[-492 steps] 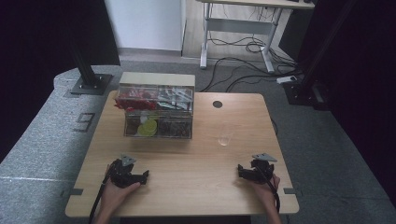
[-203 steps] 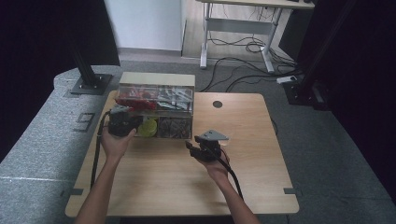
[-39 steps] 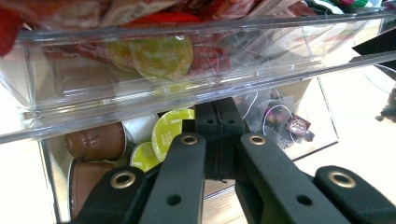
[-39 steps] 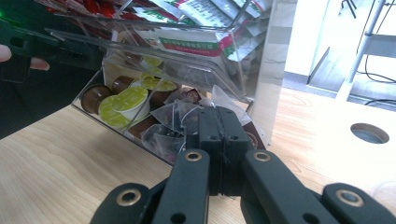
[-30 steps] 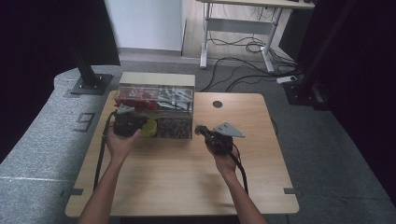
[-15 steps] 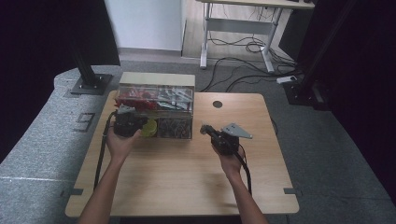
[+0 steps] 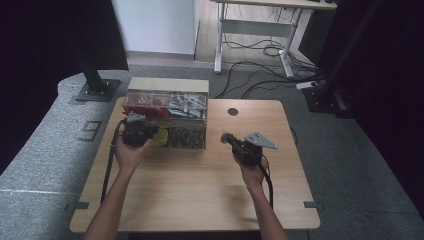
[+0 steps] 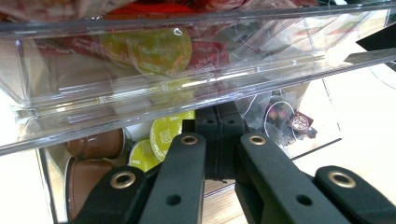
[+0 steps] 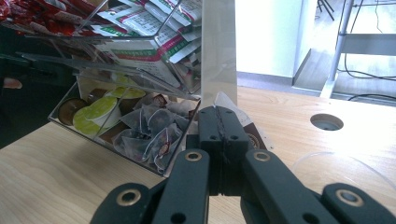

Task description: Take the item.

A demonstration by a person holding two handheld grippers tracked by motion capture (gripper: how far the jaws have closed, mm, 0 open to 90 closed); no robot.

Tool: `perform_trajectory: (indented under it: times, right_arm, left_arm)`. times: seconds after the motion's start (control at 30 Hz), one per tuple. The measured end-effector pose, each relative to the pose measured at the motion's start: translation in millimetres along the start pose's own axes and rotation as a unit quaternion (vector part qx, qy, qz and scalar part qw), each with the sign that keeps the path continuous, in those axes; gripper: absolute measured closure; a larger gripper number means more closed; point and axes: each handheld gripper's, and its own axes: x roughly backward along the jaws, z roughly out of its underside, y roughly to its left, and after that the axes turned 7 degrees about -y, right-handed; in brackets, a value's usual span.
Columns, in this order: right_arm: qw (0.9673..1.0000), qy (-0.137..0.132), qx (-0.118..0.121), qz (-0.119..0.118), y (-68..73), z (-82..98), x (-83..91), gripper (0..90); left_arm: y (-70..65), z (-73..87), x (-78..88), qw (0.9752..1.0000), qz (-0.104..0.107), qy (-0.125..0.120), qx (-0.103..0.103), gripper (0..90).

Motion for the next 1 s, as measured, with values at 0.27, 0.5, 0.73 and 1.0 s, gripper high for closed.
perform_trajectory:
  times: [0.27,0.5,0.73,1.0]
  right_arm:
    - [1.0,0.0,0.004,0.007,-3.6,-3.9,2.3,88.9]
    - [0.9999,0.0,0.003,0.013,-8.3,-7.1,3.0,88.8]
    - [0.9997,0.002,0.005,0.023,-14.3,-9.2,4.0,88.8]
    - [0.9992,0.003,0.001,0.039,-25.6,-10.8,4.3,88.9]
  left_arm:
    - [0.0,0.0,0.4,1.0,0.001,0.0,0.0,90.0]
    - [0.6,-0.1,0.9,1.0,0.001,0.0,0.001,90.0]
    - [1.0,0.1,0.2,1.0,0.002,0.001,0.001,90.0]
    - [1.6,0.2,-0.4,1.0,0.002,0.001,0.002,90.0]
